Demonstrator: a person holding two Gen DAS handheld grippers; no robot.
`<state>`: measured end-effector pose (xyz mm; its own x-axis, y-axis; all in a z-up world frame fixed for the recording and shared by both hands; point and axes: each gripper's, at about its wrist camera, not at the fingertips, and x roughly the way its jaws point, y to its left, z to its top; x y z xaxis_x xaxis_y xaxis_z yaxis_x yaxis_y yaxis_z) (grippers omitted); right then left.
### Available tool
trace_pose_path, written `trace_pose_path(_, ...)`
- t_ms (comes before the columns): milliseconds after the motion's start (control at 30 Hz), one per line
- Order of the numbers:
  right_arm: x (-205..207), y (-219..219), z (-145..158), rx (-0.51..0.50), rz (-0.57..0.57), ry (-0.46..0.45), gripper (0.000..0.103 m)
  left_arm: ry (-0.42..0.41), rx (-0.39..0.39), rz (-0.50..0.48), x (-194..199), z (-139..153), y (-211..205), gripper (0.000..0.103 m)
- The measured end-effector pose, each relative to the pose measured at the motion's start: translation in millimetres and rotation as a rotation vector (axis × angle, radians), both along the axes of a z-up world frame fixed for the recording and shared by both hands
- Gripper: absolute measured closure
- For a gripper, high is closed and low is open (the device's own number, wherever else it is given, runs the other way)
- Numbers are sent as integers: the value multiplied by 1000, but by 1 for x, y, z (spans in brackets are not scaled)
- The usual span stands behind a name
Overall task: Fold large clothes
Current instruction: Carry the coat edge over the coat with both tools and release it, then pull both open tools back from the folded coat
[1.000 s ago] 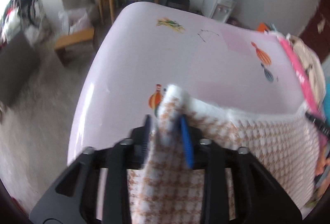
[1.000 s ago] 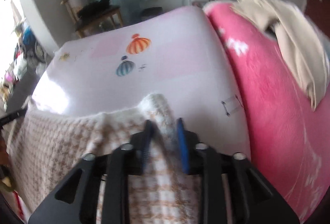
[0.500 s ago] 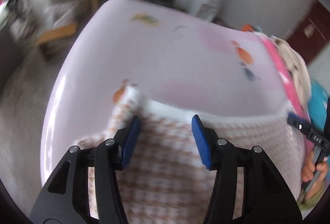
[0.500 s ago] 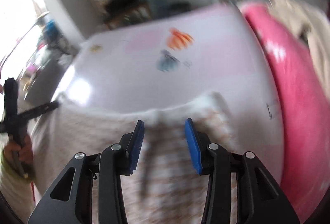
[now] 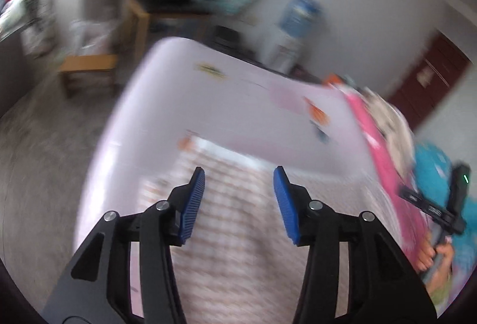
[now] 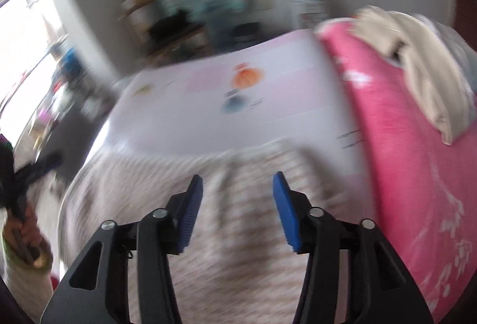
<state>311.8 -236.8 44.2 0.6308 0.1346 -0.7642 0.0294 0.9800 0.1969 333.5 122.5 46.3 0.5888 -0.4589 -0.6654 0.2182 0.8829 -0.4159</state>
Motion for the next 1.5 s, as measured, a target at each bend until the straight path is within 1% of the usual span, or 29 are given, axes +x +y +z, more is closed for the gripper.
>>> trace_pose_path(67, -2, 29, -18, -66, 63, 18, 49, 32, 8, -79, -13, -13, -28, 52)
trace_pose_path(100, -2, 34, -27, -102, 71, 37, 48, 53, 36, -83, -13, -20, -36, 51)
trace_pose_path(167, 6, 44, -58, -167, 81, 99, 43, 156, 137, -64, -8, -59, -48, 51)
trace_pose_path(233, 3, 46, -61, -188, 68, 86, 41, 112, 136, -34, -16, -59, -42, 53)
trace_pose_path(300, -6, 50, -47, -199, 32, 101, 41, 124, 146, -14, -23, -49, -41, 53)
trace_pose_path(367, -28, 59, -26, -178, 47, 55, 41, 65, 165, -27, -39, -36, -43, 51)
trace_pose_path(433, -49, 74, -16, -176, 78, 11, 41, 8, 195, -55, -56, -28, -46, 47)
trace_pose_path(500, -58, 90, -23, -180, 120, 20, 41, -29, 205, -137, -77, -27, -59, 38)
trace_pose_path(533, -60, 96, -31, -193, 132, 39, 41, -22, 233, -165, -84, -34, -68, 36)
trace_pose_path(600, -56, 100, -62, -208, 122, 99, 41, 30, 311, -184, -83, -60, -82, 32)
trace_pose_path(633, -57, 99, -65, -195, 110, 83, 40, 15, 337, -178, -85, -70, -85, 32)
trace_pose_path(700, -57, 101, -57, -203, 101, 92, 40, -22, 373, -163, -95, -64, -86, 32)
trace_pose_path(733, -60, 103, -53, -202, 96, 94, 40, -18, 375, -155, -98, -59, -86, 32)
trace_pose_path(800, -80, 113, -36, -199, 119, 57, 40, -44, 299, -163, -114, -44, -81, 30)
trace_pose_path(833, -91, 119, -31, -205, 134, 32, 40, -68, 266, -170, -123, -40, -79, 27)
trace_pose_path(867, -100, 126, -30, -209, 152, 21, 40, -81, 254, -176, -130, -40, -77, 20)
trace_pose_path(933, -107, 141, -50, -237, 190, 66, 40, -69, 274, -189, -140, -50, -81, 19)
trace_pose_path(967, -105, 144, -62, -255, 190, 82, 40, -25, 323, -184, -138, -66, -87, 19)
trace_pose_path(1000, -106, 145, -71, -258, 178, 75, 37, -28, 357, -180, -139, -77, -93, 19)
trace_pose_path(1033, -107, 143, -71, -237, 165, 58, 36, -64, 377, -171, -143, -77, -94, 19)
trace_pose_path(1067, -107, 141, -68, -227, 160, 67, 36, -70, 405, -163, -148, -74, -98, 19)
trace_pose_path(1100, -109, 139, -62, -220, 150, 70, 36, -54, 394, -161, -149, -70, -97, 19)
trace_pose_path(1200, -130, 141, -47, -244, 160, 20, 36, -42, 280, -151, -162, -58, -77, 19)
trace_pose_path(1233, -136, 142, -48, -247, 168, 10, 36, -41, 278, -137, -167, -61, -71, 17)
trace_pose_path(1267, -140, 145, -57, -244, 176, 30, 36, -30, 289, -124, -166, -67, -70, 15)
trace_pose_path(1333, -138, 151, -78, -265, 169, 80, 35, 34, 324, -95, -160, -89, -67, 15)
trace_pose_path(1367, -138, 151, -83, -263, 155, 62, 34, 19, 323, -76, -159, -95, -65, 15)
trace_pose_path(1433, -138, 145, -74, -227, 137, 81, 34, 29, 330, -67, -160, -90, -63, 15)
trace_pose_path(1500, -149, 136, -61, -228, 104, 43, 34, 24, 273, -46, -166, -80, -54, 15)
